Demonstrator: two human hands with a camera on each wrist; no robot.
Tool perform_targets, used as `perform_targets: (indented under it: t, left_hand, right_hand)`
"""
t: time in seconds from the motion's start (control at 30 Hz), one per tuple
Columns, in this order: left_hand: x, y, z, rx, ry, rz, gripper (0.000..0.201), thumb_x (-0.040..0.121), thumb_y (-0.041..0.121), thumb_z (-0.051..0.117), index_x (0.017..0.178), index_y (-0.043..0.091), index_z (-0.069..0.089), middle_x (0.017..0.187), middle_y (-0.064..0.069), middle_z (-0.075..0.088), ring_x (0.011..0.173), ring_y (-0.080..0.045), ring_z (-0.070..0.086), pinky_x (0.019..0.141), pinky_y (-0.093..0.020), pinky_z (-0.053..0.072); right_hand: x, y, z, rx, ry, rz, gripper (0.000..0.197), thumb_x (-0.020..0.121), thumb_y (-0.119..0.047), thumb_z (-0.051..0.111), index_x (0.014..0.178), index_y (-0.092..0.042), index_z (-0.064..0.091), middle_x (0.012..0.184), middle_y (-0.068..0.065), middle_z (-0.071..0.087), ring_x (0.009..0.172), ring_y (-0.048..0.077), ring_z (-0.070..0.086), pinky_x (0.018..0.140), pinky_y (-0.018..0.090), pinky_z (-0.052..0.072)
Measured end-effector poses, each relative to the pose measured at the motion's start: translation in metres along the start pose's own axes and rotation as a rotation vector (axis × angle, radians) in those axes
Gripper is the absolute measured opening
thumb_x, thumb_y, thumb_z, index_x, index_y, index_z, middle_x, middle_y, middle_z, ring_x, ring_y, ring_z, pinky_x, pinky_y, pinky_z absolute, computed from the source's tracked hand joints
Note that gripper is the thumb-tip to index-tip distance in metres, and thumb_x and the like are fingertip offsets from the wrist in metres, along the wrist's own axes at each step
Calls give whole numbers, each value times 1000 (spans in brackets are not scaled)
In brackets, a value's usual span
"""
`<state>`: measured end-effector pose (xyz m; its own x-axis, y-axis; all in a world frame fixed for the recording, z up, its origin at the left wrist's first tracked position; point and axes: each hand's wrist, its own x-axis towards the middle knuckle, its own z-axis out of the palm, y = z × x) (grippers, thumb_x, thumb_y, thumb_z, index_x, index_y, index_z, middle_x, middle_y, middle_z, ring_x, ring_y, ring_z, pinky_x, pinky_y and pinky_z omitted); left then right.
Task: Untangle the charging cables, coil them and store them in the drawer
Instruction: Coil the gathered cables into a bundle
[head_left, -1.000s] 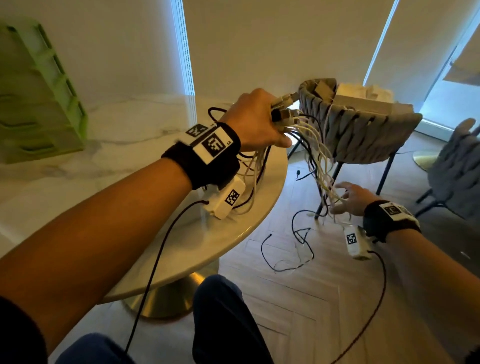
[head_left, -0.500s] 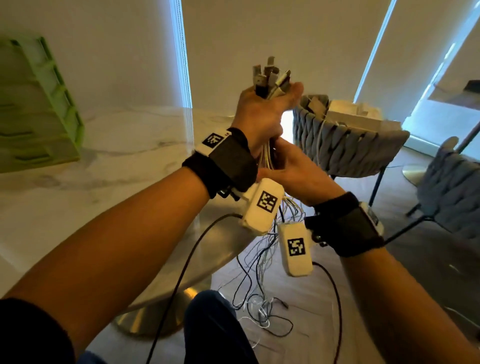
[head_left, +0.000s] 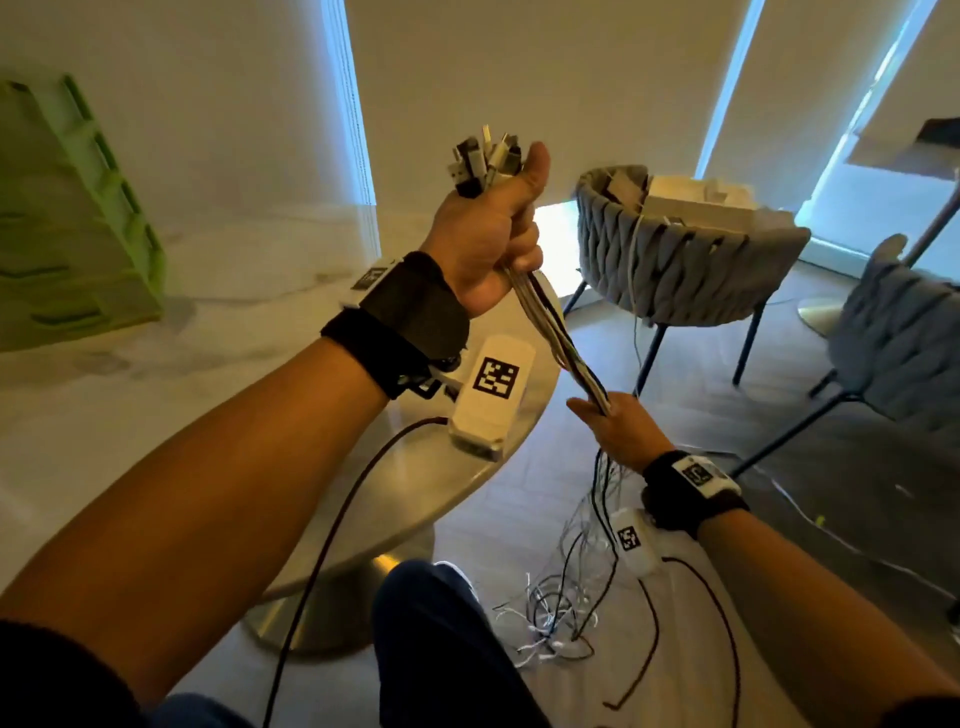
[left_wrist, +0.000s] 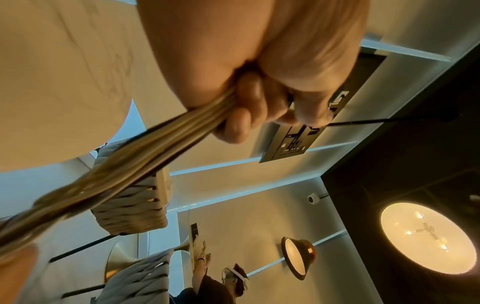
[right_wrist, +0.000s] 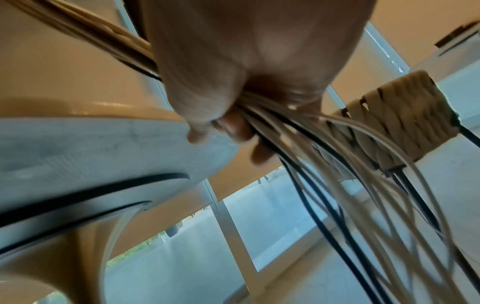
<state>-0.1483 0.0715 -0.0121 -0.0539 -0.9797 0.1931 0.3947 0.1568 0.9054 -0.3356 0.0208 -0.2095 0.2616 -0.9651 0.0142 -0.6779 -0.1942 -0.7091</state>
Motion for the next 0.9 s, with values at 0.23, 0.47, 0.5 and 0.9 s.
perform_targets:
  t: [0.23,0.47,0.5,0.9]
  left_hand:
    - [-9,-44,1,-63,89,17,41,96,24,54,61,17,36,41,7,25,36,-6,24,44,-22,33]
    - [-3,-68,8,33,221,-32,27,81,35,70,64,18,57,52,5,50,59,-13,50,72,-37,48]
    - [-2,-64,6,0,230,-31,26,80,35,70,67,17,57,54,4,52,63,-14,52,75,-38,50]
    - [-27,32,-75,626,95,114,97,73,45,72,152,26,20,147,-2,43,130,-11,43,100,-27,35]
  right_hand:
    - [7,-6,-42,-399,-304,146,87,65,-43,85,137,-31,37,135,9,43,121,31,48,97,39,42]
    - [-32,-111,-51,508,-240,-224,55,85,-10,70,130,-25,42,111,15,67,102,27,66,94,39,53]
    - [-32,-117,-43,541,-218,-219,50,89,-11,65,132,-24,41,100,13,68,89,24,68,85,34,56]
    - [-21,-172,-75,-490,-496,-369,27,101,-34,44,101,-19,66,85,-8,59,80,13,55,69,21,42]
